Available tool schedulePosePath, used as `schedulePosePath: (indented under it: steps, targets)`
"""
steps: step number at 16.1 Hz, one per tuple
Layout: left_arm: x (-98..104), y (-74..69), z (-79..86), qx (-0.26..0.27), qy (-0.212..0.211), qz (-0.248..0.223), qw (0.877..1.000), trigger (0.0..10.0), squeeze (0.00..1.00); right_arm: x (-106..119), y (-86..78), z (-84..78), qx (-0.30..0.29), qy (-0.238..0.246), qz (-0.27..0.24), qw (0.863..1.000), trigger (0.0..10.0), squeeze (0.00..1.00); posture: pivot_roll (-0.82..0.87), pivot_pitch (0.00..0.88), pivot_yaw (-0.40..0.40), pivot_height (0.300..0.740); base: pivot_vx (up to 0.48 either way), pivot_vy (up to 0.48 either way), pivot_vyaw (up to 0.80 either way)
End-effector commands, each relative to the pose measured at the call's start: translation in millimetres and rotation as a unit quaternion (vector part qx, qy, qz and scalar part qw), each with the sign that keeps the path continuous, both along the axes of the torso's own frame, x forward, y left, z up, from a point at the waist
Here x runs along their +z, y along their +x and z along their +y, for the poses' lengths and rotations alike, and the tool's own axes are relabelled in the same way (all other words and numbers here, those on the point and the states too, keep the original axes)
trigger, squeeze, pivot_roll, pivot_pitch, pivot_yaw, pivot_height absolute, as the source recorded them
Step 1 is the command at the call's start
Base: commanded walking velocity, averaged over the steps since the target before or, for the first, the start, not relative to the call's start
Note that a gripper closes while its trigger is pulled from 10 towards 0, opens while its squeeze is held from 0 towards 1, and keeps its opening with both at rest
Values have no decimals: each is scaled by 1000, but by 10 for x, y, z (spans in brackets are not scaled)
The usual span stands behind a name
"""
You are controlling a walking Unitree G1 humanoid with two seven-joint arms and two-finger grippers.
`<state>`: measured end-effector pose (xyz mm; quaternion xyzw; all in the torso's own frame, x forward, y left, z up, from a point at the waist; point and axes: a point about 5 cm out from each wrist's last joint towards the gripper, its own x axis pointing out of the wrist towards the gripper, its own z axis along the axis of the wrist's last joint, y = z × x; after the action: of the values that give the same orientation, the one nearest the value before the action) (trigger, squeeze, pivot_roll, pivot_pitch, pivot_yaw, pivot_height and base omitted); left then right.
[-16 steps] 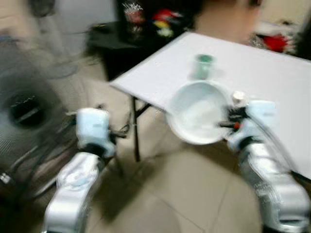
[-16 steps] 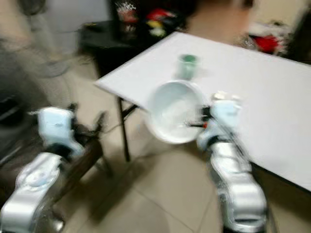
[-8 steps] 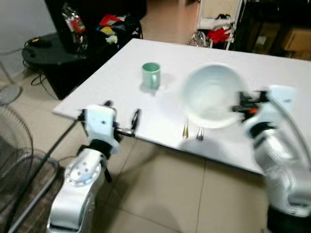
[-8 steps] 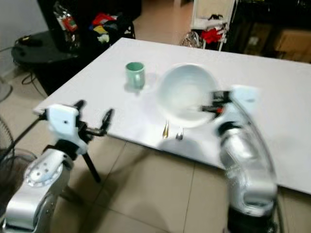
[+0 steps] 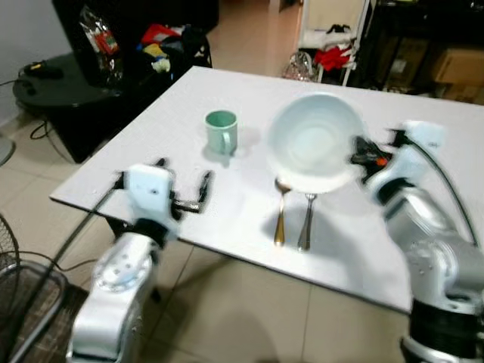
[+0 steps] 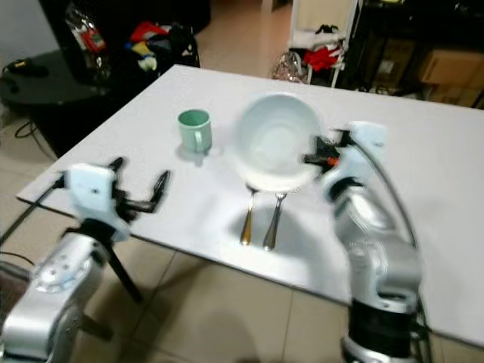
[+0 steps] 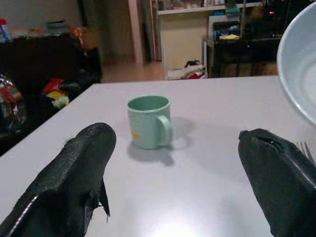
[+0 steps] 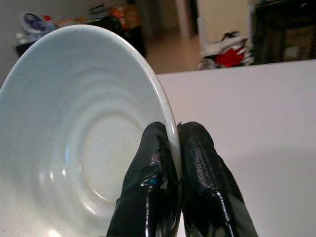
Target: Setting the table
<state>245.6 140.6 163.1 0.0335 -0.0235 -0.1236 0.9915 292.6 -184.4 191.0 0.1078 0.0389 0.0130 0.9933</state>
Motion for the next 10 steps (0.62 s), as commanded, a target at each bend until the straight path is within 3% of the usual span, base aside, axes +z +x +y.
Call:
schedulePosePath:
  steps: [1, 10]
  targets:
    - [36, -18, 80, 12, 9, -5, 1000, 10000, 0, 107, 39, 115, 24, 13, -24, 999, 10000, 0, 36, 0, 22, 740, 360, 0, 0]
    - [41, -4, 22, -14, 9, -3, 1000, 10000, 0, 70, 224, -6, -4, 26, 9, 1000, 10000, 0, 27, 0, 38, 740, 360, 0, 0]
